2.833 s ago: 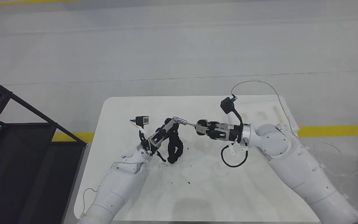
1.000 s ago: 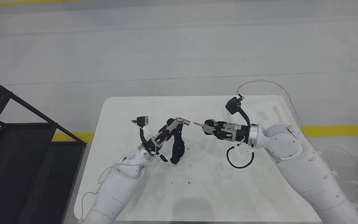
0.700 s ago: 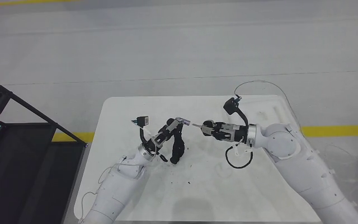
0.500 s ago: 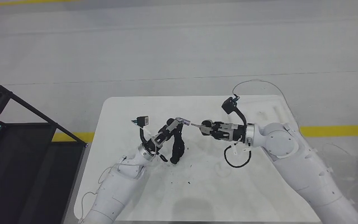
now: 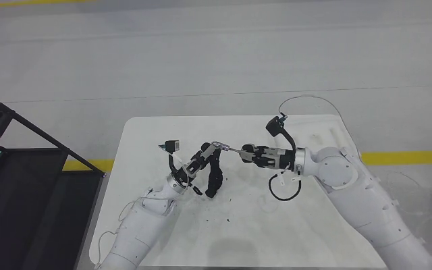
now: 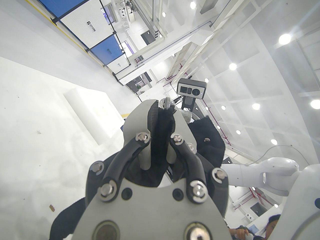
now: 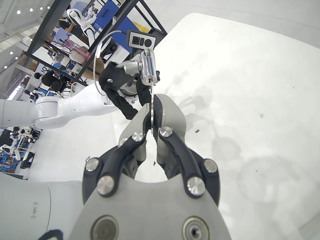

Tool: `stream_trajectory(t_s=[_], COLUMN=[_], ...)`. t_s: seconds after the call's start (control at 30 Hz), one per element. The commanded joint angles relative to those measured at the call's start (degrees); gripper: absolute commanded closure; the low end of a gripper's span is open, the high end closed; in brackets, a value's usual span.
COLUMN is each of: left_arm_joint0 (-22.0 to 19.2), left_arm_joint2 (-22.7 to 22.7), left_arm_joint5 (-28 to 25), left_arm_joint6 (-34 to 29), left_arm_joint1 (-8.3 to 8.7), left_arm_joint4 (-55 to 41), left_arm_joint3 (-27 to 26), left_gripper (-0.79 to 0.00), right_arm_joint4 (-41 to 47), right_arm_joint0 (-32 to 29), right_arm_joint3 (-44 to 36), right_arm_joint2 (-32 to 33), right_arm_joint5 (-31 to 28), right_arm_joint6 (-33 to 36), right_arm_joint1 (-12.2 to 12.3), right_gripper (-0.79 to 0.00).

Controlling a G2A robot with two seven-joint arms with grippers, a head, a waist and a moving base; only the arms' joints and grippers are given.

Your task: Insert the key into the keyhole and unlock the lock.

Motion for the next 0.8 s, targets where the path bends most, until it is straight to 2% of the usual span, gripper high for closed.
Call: stream_trajectory(t_s=[0.0,0.77], left_arm_joint0=[0.0,0.0], left_arm_joint2=[0.0,0.0], left_arm_joint5=[0.0,0.0], left_arm_joint6=[0.0,0.0], left_arm_joint1=[0.0,0.0], left_arm_joint4=[0.0,0.0], left_arm_joint3=[0.0,0.0], left_gripper=[0.0,0.0], right_arm_joint4=[-0.1,0.3], right_arm_joint0=[-0.2,-0.3], right_arm_joint3=[-0.1,0.1], right_arm_joint2=[0.1,0.2], right_arm_joint5=[0.0,-0.3], right_arm_joint6=[0.0,0.2], right_arm_joint1=[0.0,-0.3], right_gripper=[0.0,0.0])
